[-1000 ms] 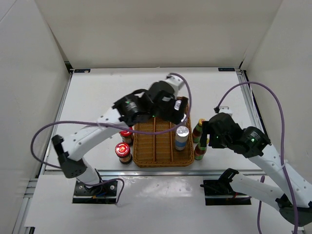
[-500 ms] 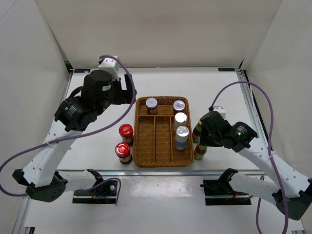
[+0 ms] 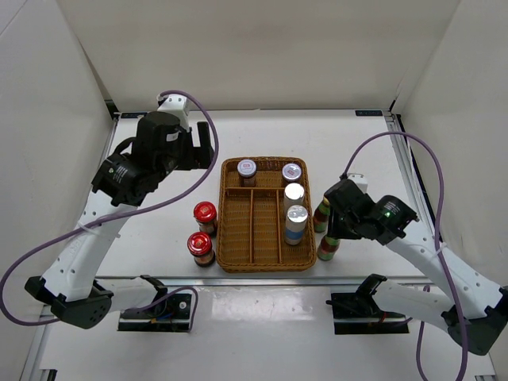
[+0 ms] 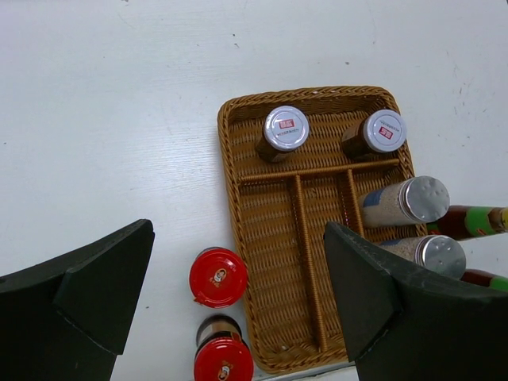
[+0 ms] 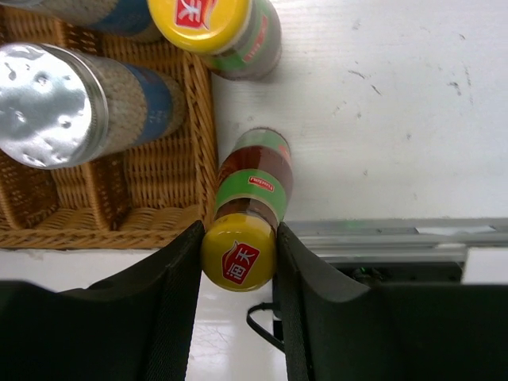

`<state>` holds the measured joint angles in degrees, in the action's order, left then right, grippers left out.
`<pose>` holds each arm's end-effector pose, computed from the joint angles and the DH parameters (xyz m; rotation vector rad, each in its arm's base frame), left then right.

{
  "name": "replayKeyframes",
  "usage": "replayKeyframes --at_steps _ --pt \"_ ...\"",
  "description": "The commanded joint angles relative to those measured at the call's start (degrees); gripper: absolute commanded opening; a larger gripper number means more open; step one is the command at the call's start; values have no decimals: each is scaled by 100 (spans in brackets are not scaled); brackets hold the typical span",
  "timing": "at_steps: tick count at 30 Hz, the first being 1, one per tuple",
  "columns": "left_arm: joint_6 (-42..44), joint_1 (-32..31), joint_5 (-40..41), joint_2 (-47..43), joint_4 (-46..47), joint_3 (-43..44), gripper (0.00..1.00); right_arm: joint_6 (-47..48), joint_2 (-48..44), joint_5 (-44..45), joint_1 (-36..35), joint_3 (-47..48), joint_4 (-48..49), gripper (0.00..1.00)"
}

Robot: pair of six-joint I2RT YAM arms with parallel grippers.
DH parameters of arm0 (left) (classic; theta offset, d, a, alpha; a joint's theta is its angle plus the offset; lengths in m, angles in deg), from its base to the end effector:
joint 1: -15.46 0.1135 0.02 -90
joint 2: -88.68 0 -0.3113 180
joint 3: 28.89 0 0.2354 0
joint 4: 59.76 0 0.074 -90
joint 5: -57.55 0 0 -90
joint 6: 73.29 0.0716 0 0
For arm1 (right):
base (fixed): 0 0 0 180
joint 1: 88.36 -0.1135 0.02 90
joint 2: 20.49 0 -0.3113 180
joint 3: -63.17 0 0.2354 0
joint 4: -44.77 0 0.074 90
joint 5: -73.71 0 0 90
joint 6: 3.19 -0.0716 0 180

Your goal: Organize the condiment bottles

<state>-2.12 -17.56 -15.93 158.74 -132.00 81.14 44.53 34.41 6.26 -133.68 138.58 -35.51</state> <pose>0.1912 -0.1000 0.4812 0.0931 2.1148 -0.2330 0.1124 0.0746 0.3296 0.0681 2.4970 0.1074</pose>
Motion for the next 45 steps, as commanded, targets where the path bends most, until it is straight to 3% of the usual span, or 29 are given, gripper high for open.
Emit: replayKeyframes --at_steps 1,4,16,27,36,45 --pt "108 85 -113 -151 -97 19 99 -62 4 268 -29 596 -373 8" --pt "108 313 -218 -212 -97 19 99 53 284 268 -29 1352 -707 1" --pt "160 770 -421 -318 -97 -157 99 818 1171 -162 -29 3681 -1174 0" --pt "213 823 -474 -423 -97 -324 99 1425 2192 -601 -82 5702 -1288 0" --pt "265 823 -474 -528 -97 -430 99 1723 3157 -787 -328 6363 -805 0" --pt "319 876 -307 -581 -97 -658 99 1960 3782 -734 -548 6136 -33 0"
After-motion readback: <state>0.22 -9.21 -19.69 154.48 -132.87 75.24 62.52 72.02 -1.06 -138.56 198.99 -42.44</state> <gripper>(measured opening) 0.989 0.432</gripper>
